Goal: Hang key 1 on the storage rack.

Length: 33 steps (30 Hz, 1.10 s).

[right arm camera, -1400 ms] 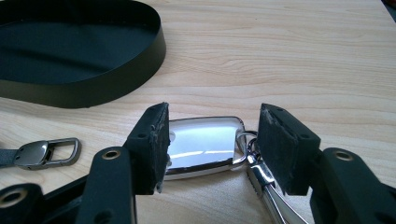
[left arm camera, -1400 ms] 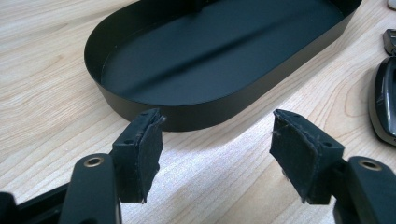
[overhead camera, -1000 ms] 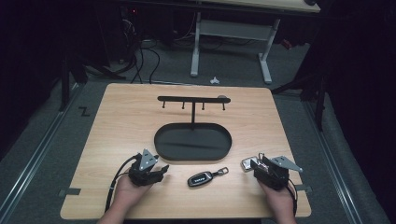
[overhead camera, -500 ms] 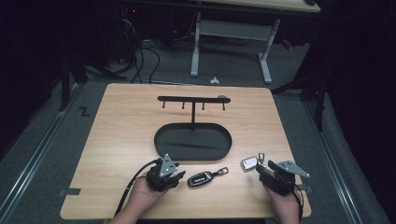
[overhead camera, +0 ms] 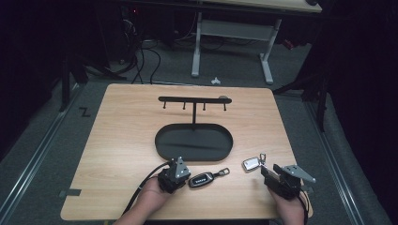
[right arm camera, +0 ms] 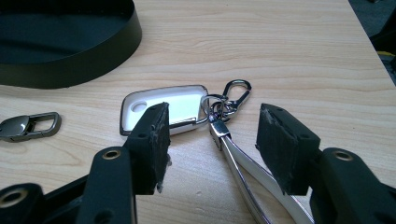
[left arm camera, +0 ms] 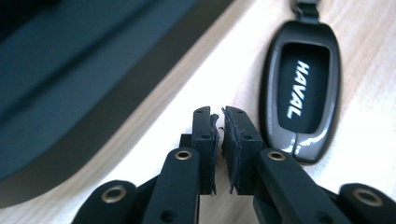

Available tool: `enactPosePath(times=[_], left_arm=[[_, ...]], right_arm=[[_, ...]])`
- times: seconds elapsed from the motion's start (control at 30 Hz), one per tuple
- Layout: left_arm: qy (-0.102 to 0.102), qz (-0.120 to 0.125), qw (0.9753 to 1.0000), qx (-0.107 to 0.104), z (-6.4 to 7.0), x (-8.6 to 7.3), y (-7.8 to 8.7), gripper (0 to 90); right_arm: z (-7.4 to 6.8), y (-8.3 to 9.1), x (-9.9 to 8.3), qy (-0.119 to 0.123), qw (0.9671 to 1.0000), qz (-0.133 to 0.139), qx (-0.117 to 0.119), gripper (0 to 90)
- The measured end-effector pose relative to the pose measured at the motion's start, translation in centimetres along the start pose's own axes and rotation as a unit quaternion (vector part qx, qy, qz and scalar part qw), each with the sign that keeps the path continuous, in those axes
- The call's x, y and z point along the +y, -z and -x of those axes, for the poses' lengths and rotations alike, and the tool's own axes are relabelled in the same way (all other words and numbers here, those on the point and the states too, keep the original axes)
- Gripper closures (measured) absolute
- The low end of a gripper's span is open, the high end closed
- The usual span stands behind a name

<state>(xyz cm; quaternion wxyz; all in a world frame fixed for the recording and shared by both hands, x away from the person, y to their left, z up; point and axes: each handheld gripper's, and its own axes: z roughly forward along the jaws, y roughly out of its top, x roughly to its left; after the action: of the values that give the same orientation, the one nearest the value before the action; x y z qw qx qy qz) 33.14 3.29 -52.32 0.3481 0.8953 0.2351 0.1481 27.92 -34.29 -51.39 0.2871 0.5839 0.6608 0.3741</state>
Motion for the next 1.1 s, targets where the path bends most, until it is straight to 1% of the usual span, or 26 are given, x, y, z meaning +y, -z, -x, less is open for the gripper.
enactPosePath(times=[0.1, 0.13, 0.17, 0.2, 0.23, 0.27, 0.3, 0.33, 0.43, 0.47, 0.5, 0.53, 0.6, 0.63, 0.67, 0.7, 0.73, 0.8, 0.83, 0.87, 0.9, 0.93, 0.97, 1.0, 1.07, 1.1], left_arm=[[-0.01, 0.003, 0.9999, -0.009, 0.5, 0.1, 0.1, 82.9], [-0.024, 0.002, 0.9994, -0.024, 1.2, 0.3, 0.2, 82.9], [-0.024, 0.002, 0.9994, -0.024, 1.2, 0.3, 0.2, 82.8], [-0.039, 0.007, 0.9985, -0.038, 2.2, 0.5, 0.2, 82.8], [-0.039, 0.007, 0.9985, -0.038, 2.2, 0.5, 0.2, 82.6], [-0.066, 0.013, 0.9961, -0.057, 3.5, 0.8, 0.1, 81.8], [-0.066, 0.013, 0.9961, -0.057, 3.5, 0.8, 0.1, 80.6], [-0.079, 0.016, 0.9951, -0.057, 4.2, 0.9, 0.0, 80.3], [-0.083, 0.021, 0.9945, -0.06, 4.7, 1.0, -0.1, 78.4], [-0.077, 0.03, 0.9953, -0.052, 4.5, 1.1, 0.0, 77.6], [-0.077, 0.03, 0.9953, -0.052, 4.5, 1.1, 0.0, 76.7], [-0.06, 0.042, 0.9964, -0.042, 3.8, 1.1, 0.3, 75.8], [-0.045, 0.053, 0.9973, -0.026, 2.8, 0.8, 0.8, 74.5], [-0.045, 0.053, 0.9973, -0.026, 2.8, 0.8, 0.8, 73.4], [-0.026, 0.058, 0.9979, -0.013, 1.6, 0.5, 1.3, 72.9], [-0.026, 0.058, 0.9979, -0.013, 1.6, 0.5, 1.3, 72.2], [-0.009, 0.065, 0.9978, 0.007, 0.4, 0.1, 1.9, 71.8], [0.005, 0.077, 0.9965, 0.032, -0.8, -0.4, 2.6, 70.5], [0.005, 0.077, 0.9965, 0.032, -0.8, -0.4, 2.6, 69.0], [0.024, 0.085, 0.9946, 0.054, -2.1, -0.9, 3.4, 67.6], [0.037, 0.089, 0.9933, 0.064, -2.8, -1.2, 3.8, 66.2], [0.037, 0.089, 0.9933, 0.064, -2.8, -1.2, 3.8, 64.4], [0.049, 0.092, 0.9918, 0.074, -3.5, -1.5, 4.3, 62.2], [0.075, 0.1, 0.9876, 0.095, -4.9, -2.2, 5.2, 60.0], [0.1, 0.106, 0.983, 0.111, -6.1, -2.8, 6.1, 55.1], [0.1, 0.106, 0.983, 0.111, -6.1, -2.8, 6.1, 52.6]], right_arm=[[0.0, 0.0, 0.0, 0.0, 1.0, 0.0, 0.0, 44.6], [-0.1, 0.0, 0.0, 0.0, 1.0, 0.0, 0.001, 44.6], [-0.1, 0.0, 0.0, 0.001, 1.0, 0.0, 0.002, 44.6], [-0.2, -0.1, 0.0, 0.002, 1.0, -0.001, 0.002, 44.6], [-0.2, -0.1, 0.0, 0.002, 1.0, -0.001, 0.002, 44.6], [-0.3, -0.1, 0.0, 0.001, 1.0, -0.002, 0.003, 44.6], [-0.3, -0.1, 0.0, 0.001, 1.0, -0.002, 0.003, 44.6], [-0.3, -0.1, 0.1, 0.004, 1.0, 0.0, 0.004, 44.6], [-0.4, -0.2, 0.1, 0.004, 1.0, -0.001, 0.005, 44.6], [-0.6, -0.2, 0.1, 0.006, 1.0, -0.001, 0.007, 44.6], [-0.6, -0.2, 0.1, 0.006, 1.0, -0.001, 0.007, 44.6], [-1.0, -0.2, 0.2, 0.008, 0.9999, -0.002, 0.012, 44.5], [-1.6, -0.3, 0.3, 0.014, 0.9997, -0.002, 0.019, 44.3], [-1.6, -0.3, 0.3, 0.014, 0.9997, -0.002, 0.019, 44.3], [-2.5, -0.5, 0.4, 0.022, 0.9993, -0.004, 0.031, 44.1], [-2.5, -0.5, 0.4, 0.022, 0.9993, -0.004, 0.031, 44.1], [-3.9, -0.7, 0.6, 0.035, 0.9982, -0.007, 0.047, 44.1], [-5.0, -0.9, 0.6, 0.044, 0.9971, -0.011, 0.061, 43.5], [-5.0, -0.9, 0.6, 0.044, 0.9971, -0.011, 0.061, 43.5], [-6.4, -1.0, 0.6, 0.057, 0.9952, -0.018, 0.077, 42.5], [-7.2, -1.1, 0.7, 0.062, 0.9943, -0.02, 0.085, 41.7], [-7.9, -1.2, 0.7, 0.065, 0.9935, -0.023, 0.091, 40.3], [-8.6, -1.3, 0.7, 0.067, 0.9927, -0.024, 0.098, 38.6], [-9.4, -1.5, 0.7, 0.071, 0.9914, -0.028, 0.107, 36.2], [-11.1, -2.0, 0.6, 0.075, 0.9888, -0.043, 0.122, 27.2], [-11.1, -2.0, 0.6, 0.075, 0.9888, -0.043, 0.122, 27.2]])
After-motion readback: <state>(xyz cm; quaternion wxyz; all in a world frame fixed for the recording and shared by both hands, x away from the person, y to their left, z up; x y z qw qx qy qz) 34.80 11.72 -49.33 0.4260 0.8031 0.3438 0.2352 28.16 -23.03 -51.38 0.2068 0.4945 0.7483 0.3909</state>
